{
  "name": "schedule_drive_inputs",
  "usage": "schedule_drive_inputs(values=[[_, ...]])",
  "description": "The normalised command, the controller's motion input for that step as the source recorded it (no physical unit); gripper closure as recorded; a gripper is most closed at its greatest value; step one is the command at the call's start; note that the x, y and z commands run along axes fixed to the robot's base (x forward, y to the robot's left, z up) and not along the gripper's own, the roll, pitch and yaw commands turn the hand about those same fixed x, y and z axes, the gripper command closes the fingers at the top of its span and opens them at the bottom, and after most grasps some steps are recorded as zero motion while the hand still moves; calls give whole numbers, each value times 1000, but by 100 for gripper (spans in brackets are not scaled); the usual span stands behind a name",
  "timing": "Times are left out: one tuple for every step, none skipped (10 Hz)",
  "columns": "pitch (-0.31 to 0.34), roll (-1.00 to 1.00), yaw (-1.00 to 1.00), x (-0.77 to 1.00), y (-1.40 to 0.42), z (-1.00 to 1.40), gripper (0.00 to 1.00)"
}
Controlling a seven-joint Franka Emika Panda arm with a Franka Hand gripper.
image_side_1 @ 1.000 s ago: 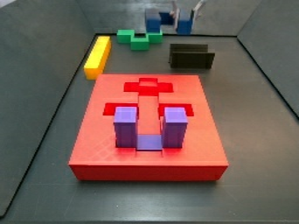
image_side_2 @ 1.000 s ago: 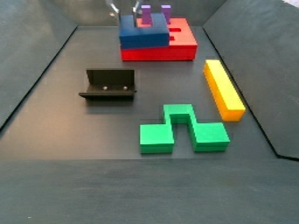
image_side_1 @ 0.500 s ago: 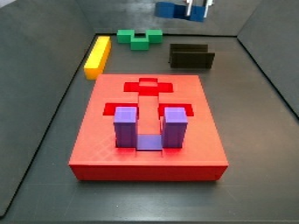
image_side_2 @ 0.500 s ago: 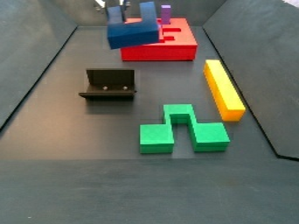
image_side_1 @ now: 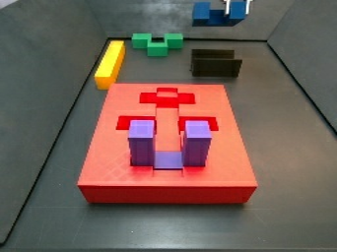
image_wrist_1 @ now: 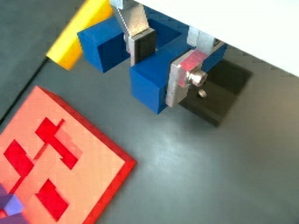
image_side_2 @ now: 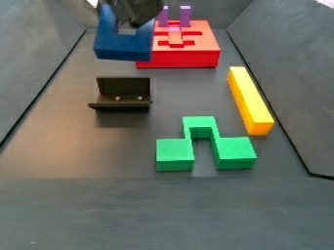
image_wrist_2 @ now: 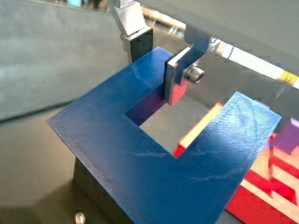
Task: Pick up the blue object. Move up. Place the blue object on the fixture. Regrasp the blue object. Move to above the board. Insert the blue object.
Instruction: Place the blue object on the fixture.
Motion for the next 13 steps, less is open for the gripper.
schedule_drive_inputs(values=[[-306,-923,-260,380,189,9,100],[-303,-946,-231,311,157,0,100],[-97,-1000,-29,317,174,0,100],[0,-1000,0,303,146,0,100],[31,-954,0,354,120,0,100],[169,-714,40,237,0,-26,100],[409,-449,31,311,0,-63,100],[537,-183,0,274,0,-106,100],[774,106,0,300,0,-194,100],[789,443,0,237,0,-206,100],[623,283,0,151,106,-351,100],[286,23,0,49,151,-257,100],[0,-89,0,31,226,-246,100]])
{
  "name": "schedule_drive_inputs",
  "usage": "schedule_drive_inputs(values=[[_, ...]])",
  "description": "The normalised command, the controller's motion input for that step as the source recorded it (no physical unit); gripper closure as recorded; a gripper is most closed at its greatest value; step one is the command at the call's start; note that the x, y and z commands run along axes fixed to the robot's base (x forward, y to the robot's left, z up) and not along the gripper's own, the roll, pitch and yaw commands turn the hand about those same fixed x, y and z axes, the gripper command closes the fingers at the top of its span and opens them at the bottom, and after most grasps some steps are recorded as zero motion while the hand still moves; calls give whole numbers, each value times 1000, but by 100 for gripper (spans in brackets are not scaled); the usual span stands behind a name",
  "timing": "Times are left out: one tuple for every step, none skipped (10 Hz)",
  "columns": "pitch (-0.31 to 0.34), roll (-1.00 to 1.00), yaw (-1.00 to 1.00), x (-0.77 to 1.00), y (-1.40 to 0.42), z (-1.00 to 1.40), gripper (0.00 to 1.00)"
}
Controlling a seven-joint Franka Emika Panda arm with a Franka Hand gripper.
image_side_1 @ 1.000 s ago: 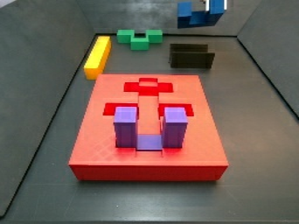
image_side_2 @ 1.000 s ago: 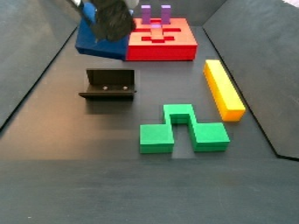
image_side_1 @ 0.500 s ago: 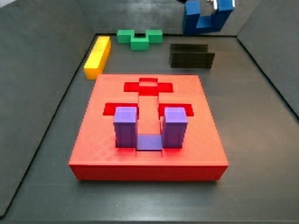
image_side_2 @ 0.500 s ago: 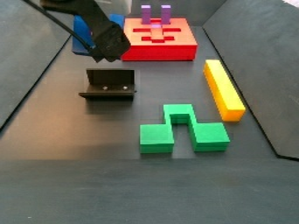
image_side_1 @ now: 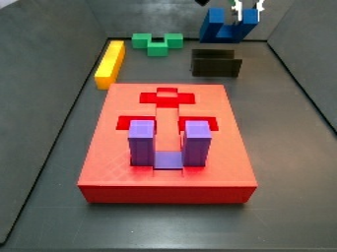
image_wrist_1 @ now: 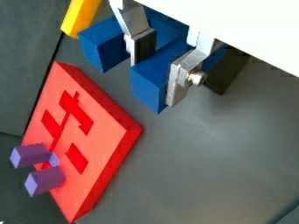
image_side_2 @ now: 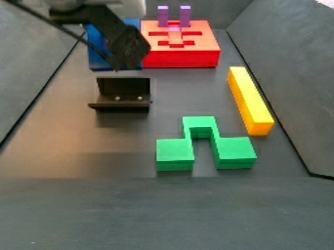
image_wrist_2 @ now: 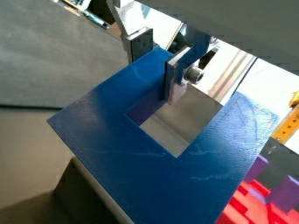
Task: Pick up the blue object. Move up. Place the blue object on the fixture. Regrasp the blue object. Move to above the board. Insert the blue object.
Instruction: Place the blue object on the fixture.
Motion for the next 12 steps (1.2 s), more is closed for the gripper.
schedule_drive_inputs(values=[[-123,-140,0,0,174,-366,100],[-34,-160,0,97,257,-329,100],[0,-103,-31,0,269,-277,100],[0,-109,-40,46,280,-260,100],[0,-66,-97,29,274,-243,100],[51,-9,-111,103,297,-289,100],[0,0,-109,0,169,-311,100],[0,-37,-9,106,74,-291,100],[-71,-46,0,163,0,-257,100],[-40,-117,0,337,0,-203,100],[-69,-83,0,277,0,-131,100],[-3,-43,0,154,0,-109,100]])
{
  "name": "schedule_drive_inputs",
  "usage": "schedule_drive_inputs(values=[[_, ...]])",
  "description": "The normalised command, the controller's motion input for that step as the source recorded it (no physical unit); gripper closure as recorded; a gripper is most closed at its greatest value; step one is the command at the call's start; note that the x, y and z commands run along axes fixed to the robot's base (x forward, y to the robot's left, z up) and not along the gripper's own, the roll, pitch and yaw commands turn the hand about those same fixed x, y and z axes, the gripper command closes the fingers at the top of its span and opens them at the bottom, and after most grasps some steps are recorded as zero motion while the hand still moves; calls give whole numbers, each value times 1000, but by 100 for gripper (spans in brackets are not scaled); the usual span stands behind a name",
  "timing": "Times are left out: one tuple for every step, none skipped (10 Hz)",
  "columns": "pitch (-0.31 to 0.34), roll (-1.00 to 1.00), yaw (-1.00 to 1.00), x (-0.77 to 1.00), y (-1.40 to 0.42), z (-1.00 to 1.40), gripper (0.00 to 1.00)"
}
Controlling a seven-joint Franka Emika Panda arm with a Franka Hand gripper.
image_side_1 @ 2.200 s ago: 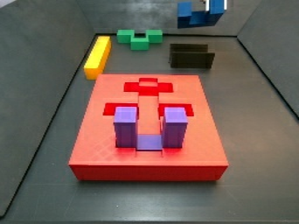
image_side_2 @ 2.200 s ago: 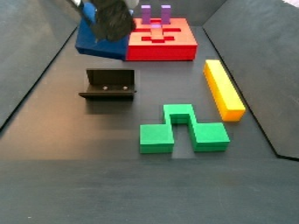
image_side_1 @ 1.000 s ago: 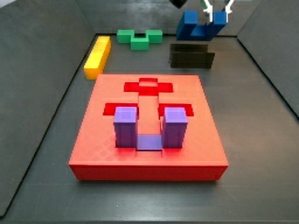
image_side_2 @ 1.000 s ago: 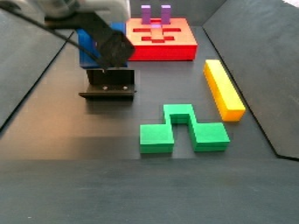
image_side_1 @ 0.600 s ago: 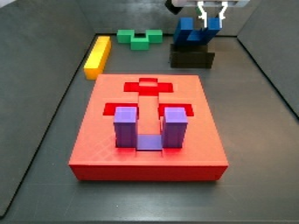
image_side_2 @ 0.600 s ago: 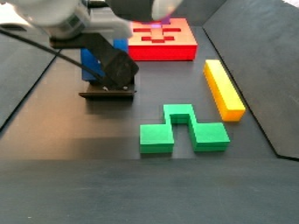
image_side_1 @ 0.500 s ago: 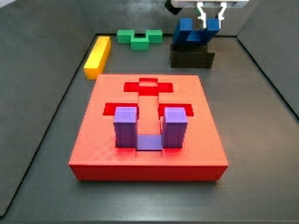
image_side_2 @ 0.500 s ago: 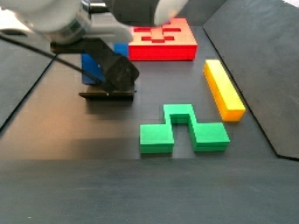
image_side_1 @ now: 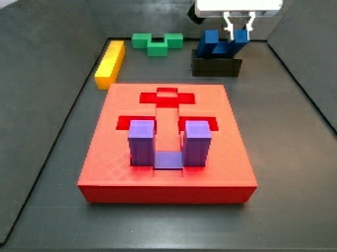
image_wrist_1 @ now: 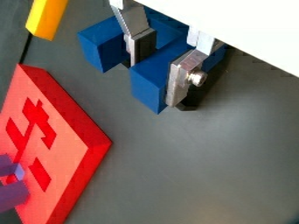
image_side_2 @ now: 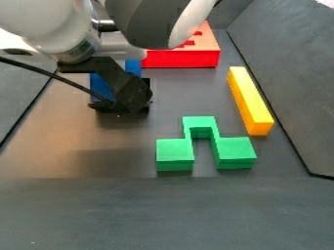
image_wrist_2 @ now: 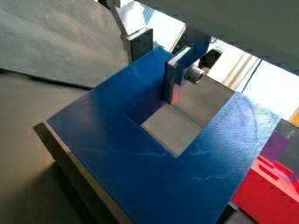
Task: Pick up the blue object. Move up. Place the blue object on the fixture. Regrasp the blue object. Move to above the board. Insert the blue object.
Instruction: Place the blue object on the fixture, then regrasp the blue object.
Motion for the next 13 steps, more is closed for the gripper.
schedule_drive_inputs(values=[[-9,0,0,0,-6,-109,100],[0,0,0,0,0,-97,100],[-9,9,0,0,-49,-26,100],[-40,57,-3,-54,-111,0,100],[-83,83,-74,-131,-157,0,100],[0,0,-20,-31,0,0,100],[0,14,0,0,0,0,100],[0,0,0,0,-26,0,100],[0,0,0,0,0,-51,100],[0,0,0,0,0,0,0],[-34,-11,0,-66,0,0,0],[-77,3,0,0,-63,11,0],[-51,371,280,0,-114,277,0]])
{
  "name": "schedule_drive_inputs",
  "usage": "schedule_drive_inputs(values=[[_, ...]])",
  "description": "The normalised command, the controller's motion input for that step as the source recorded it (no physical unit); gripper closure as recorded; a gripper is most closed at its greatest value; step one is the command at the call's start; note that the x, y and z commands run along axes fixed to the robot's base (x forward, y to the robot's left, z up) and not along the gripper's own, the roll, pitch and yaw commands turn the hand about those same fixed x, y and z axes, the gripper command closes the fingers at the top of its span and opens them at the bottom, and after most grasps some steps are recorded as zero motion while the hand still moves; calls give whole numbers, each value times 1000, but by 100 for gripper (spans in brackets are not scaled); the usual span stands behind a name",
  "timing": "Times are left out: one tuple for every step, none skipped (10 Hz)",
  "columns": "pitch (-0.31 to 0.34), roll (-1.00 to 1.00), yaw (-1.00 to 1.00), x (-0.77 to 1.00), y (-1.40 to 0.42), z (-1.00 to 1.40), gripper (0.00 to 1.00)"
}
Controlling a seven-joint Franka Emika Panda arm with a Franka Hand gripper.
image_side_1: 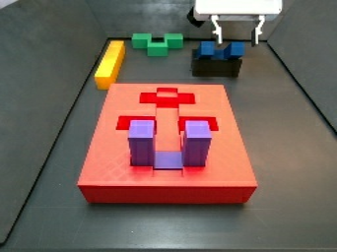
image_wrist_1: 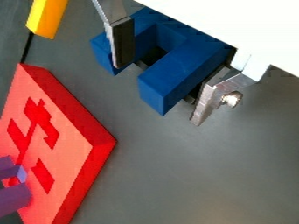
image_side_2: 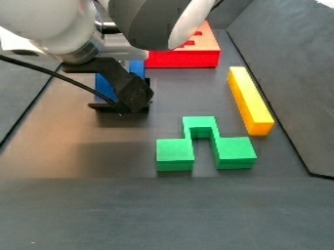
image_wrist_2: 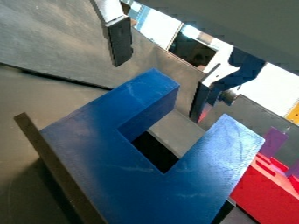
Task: Pick up the blue object. Move up. Place the blue object on the fixture. Regrasp the blue object. Move to above the board. Insert the blue object.
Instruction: Regrasp the blue object.
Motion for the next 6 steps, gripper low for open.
schedule_drive_inputs(values=[[-240,743,306,0,-89,460,0],[-63,1000,251,0,-111,517,0],[0,1000,249,0,-74,457,0],[-3,1000,243,0,-91,391,0],[-26,1000,240,-51,-149,220,0],[0,1000,217,-94,-200,60,0]])
